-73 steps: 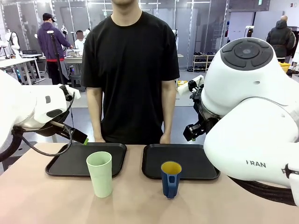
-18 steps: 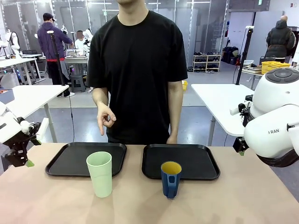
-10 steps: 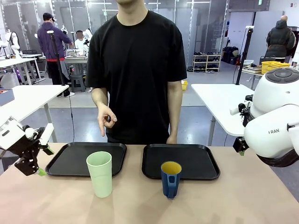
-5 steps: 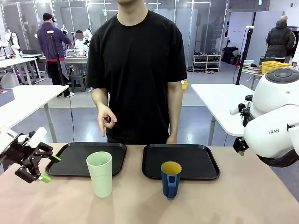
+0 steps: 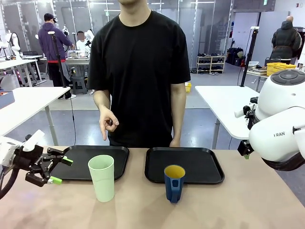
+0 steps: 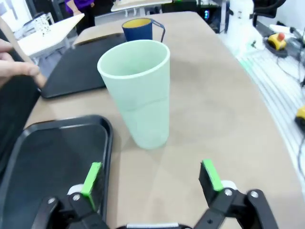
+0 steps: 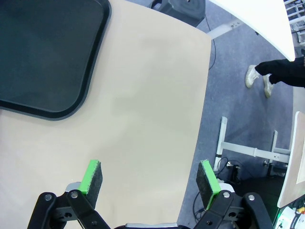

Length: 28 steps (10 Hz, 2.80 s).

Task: Sort and store the cups by type.
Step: Pick up the Reusable plastic cup.

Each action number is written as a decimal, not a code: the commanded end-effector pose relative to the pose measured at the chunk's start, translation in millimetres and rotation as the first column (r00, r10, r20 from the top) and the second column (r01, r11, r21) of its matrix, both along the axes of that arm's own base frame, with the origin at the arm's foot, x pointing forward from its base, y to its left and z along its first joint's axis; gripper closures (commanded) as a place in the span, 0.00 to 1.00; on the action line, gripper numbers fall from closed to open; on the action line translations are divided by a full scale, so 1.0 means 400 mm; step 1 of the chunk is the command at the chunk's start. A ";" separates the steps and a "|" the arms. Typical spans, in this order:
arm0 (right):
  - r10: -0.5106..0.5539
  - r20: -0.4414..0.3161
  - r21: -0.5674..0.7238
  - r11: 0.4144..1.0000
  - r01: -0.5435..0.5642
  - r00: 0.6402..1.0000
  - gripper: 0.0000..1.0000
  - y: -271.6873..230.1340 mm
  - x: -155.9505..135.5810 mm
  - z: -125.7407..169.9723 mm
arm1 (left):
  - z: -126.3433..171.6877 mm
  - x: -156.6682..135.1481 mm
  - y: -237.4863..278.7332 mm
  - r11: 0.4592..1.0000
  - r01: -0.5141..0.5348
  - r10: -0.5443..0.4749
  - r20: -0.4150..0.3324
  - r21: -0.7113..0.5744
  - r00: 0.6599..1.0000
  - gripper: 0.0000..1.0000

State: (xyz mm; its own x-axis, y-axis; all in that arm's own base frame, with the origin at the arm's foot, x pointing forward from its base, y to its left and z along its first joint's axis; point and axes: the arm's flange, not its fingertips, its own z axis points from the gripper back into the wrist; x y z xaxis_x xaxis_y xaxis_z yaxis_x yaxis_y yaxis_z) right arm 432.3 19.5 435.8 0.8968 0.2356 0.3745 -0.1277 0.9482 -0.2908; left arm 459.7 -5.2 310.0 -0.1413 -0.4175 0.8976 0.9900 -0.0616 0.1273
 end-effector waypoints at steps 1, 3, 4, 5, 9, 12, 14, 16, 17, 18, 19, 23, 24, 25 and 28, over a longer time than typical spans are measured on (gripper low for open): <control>0.000 0.000 0.000 1.000 0.000 1.000 0.00 -0.001 0.000 -0.002 | -0.017 0.032 -0.005 0.993 0.010 -0.014 -0.034 -0.121 0.999 0.00; 0.000 0.000 0.000 1.000 0.000 1.000 0.00 -0.001 0.000 -0.002 | -0.035 0.038 -0.020 0.987 0.022 -0.033 -0.064 -0.158 0.997 0.00; 0.000 0.000 0.000 1.000 0.000 1.000 0.00 -0.001 0.000 -0.002 | -0.040 0.042 -0.024 0.986 0.022 -0.036 -0.077 -0.166 0.996 0.00; 0.000 0.000 0.000 1.000 0.000 1.000 0.00 -0.001 0.000 -0.002 | -0.045 0.046 -0.033 0.984 0.019 -0.036 -0.094 -0.176 0.995 0.00; 0.000 0.000 0.000 1.000 0.000 1.000 0.00 -0.001 0.000 -0.002 | -0.050 0.024 -0.028 0.990 0.031 -0.042 -0.081 -0.141 0.996 0.00; 0.000 0.000 0.000 1.000 0.000 1.000 0.00 -0.001 0.000 -0.002 | -0.057 0.027 -0.026 0.990 0.029 -0.041 -0.085 -0.141 0.996 0.00; 0.000 0.000 0.000 1.000 0.000 1.000 0.00 -0.001 0.000 -0.002 | -0.095 0.054 -0.073 0.979 0.089 -0.114 -0.125 -0.185 0.986 0.00; 0.000 0.000 0.000 1.000 0.000 1.000 0.00 -0.001 0.000 -0.002 | -0.119 0.059 -0.087 0.972 0.101 -0.131 -0.132 -0.213 0.982 0.00; 0.000 0.000 0.000 1.000 0.000 1.000 0.00 -0.001 0.000 -0.002 | -0.135 0.062 -0.100 0.968 0.095 -0.130 -0.141 -0.235 0.981 0.00; 0.000 0.000 0.000 1.000 0.000 1.000 0.00 -0.001 0.000 -0.002 | -0.150 0.065 -0.109 0.962 0.098 -0.141 -0.154 -0.255 0.978 0.00; 0.000 0.000 0.000 1.000 0.000 1.000 0.00 -0.001 0.000 -0.002 | -0.163 0.066 -0.118 0.955 0.102 -0.151 -0.158 -0.279 0.976 0.00; 0.000 0.000 0.000 1.000 0.000 1.000 0.00 -0.001 0.000 -0.002 | -0.201 0.077 -0.157 0.943 0.101 -0.145 -0.119 -0.317 0.982 0.00; 0.000 0.000 0.000 1.000 0.000 1.000 0.00 -0.001 0.000 -0.002 | -0.205 0.076 -0.166 0.942 0.098 -0.142 -0.115 -0.320 0.983 0.00; 0.000 0.000 0.000 1.000 0.000 1.000 0.00 -0.001 0.000 -0.002 | -0.209 0.077 -0.175 0.941 0.095 -0.138 -0.112 -0.325 0.984 0.00; 0.000 0.000 0.000 1.000 0.000 1.000 0.00 -0.001 0.000 -0.002 | -0.221 0.078 -0.202 0.939 0.090 -0.140 -0.130 -0.331 0.981 0.00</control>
